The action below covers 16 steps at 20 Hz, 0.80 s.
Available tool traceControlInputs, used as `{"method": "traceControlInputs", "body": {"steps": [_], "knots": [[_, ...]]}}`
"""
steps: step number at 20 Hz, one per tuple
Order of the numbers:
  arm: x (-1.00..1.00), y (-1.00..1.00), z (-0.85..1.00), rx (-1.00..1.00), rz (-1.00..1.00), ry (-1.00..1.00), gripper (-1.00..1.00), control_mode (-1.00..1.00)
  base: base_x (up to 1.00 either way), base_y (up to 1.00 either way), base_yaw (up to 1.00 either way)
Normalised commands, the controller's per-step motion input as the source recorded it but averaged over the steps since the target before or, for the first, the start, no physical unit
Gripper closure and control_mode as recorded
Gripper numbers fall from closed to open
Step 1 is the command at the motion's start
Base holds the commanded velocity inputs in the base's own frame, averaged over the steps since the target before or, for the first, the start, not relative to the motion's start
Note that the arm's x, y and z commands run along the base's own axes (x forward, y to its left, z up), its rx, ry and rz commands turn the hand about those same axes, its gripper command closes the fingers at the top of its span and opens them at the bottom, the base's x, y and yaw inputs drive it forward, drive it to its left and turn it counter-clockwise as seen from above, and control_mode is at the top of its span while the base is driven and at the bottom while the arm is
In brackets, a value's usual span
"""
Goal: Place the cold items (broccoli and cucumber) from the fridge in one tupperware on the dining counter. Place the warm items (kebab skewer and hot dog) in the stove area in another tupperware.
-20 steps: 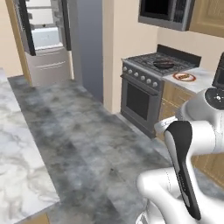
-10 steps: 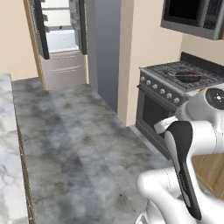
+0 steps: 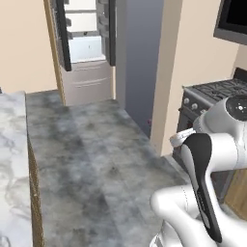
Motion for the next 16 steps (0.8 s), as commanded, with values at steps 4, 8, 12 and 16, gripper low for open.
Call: {"method": "traceControlInputs", "body": {"steps": [4, 8, 12, 16], "knots": [[0.00, 0.00, 0.00, 0.00, 0.00, 0.00, -1.00, 1.00, 1.00, -0.17, 0.15], [0.00, 0.00, 0.00, 0.00, 0.00, 0.00, -1.00, 1.00, 1.00, -0.30, 0.13], [0.00, 0.00, 0.00, 0.00, 0.00, 0.00, -1.00, 1.00, 1.00, -0.38, 0.14], [0.00, 0.00, 0.00, 0.00, 0.00, 0.00, -1.00, 1.00, 1.00, -0.41, 0.14]]}}
